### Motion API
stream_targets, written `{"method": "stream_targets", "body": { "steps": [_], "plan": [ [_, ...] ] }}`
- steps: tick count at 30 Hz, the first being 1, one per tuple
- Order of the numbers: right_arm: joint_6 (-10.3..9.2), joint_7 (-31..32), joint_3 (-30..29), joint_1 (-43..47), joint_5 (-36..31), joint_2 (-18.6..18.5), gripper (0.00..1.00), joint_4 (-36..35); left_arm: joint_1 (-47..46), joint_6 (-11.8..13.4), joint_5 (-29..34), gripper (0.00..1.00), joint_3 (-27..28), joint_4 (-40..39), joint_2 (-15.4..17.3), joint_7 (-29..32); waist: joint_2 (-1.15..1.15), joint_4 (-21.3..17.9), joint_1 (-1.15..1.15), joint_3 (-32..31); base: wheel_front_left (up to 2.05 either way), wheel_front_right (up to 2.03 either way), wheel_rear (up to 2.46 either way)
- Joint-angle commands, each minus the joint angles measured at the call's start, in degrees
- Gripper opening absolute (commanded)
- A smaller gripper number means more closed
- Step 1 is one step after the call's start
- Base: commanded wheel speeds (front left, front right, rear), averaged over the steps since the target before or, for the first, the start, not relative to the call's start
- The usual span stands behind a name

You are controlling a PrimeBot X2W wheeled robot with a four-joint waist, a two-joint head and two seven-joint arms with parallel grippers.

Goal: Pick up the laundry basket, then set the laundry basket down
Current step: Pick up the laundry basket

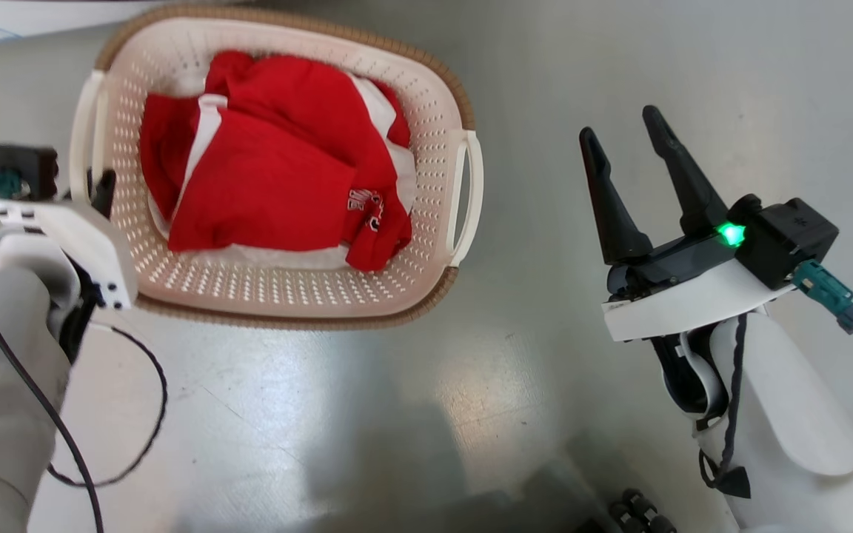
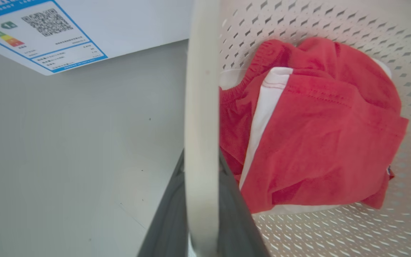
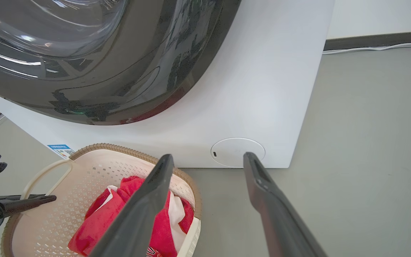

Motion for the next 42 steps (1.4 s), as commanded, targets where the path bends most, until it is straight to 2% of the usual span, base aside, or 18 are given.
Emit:
{"method": "stream_targets", "body": {
  "steps": [1, 5, 11, 17, 27, 35, 42],
  "plan": [
    [0.4, -0.6, 1.3, 1.8, 0.5, 0.4, 1.0, -0.7, 1.8, 0.5, -1.0, 0.0, 1.0, -0.8, 2.2, -0.9, 0.0, 0.1, 0.0, -0.9, 0.0, 0.0, 0.0],
    [0.4, -0.6, 1.6, 2.1, 0.7, 0.6, 1.0, 0.1, 4.3, 0.5, -5.4, 0.0, 1.5, -1.3, 1.4, -1.9, 0.0, 0.4, 0.0, -2.7, 0.0, 0.0, 0.0],
    [0.4, -0.6, 1.9, 2.7, 1.1, 0.7, 1.0, 1.0, 8.7, 0.5, -10.8, 0.0, 3.7, -1.4, -1.6, -3.6, 0.0, 1.0, 0.0, -5.4, 0.0, 0.0, 0.0],
    [0.4, -0.6, 2.0, 2.8, 1.3, 0.3, 1.0, 1.5, 12.0, 0.5, -14.0, 0.0, 5.6, -2.3, -4.2, -4.1, 0.0, 1.7, 0.0, -6.7, 0.0, 0.0, 0.0],
    [0.4, -0.6, 2.3, 2.7, 1.4, -0.7, 1.0, 1.4, 14.4, 0.5, -14.3, 0.0, 9.6, -4.1, -7.6, -4.1, 0.0, 2.2, 0.0, -6.4, 0.0, 0.0, 0.0],
    [0.4, -0.6, 2.4, 2.5, 1.4, -1.0, 1.0, 1.3, 13.8, 0.5, -12.4, 0.0, 12.2, -2.8, -9.0, -4.1, 0.0, 2.2, 0.0, -5.3, 0.0, 0.0, 0.0],
    [0.4, -0.6, 2.5, 2.3, 1.4, -0.9, 1.0, 1.4, 14.0, 1.3, -8.0, 0.0, 14.9, -3.1, -9.7, -4.1, 0.0, 2.1, 0.0, -4.7, 0.0, 0.0, 0.0]
  ]
}}
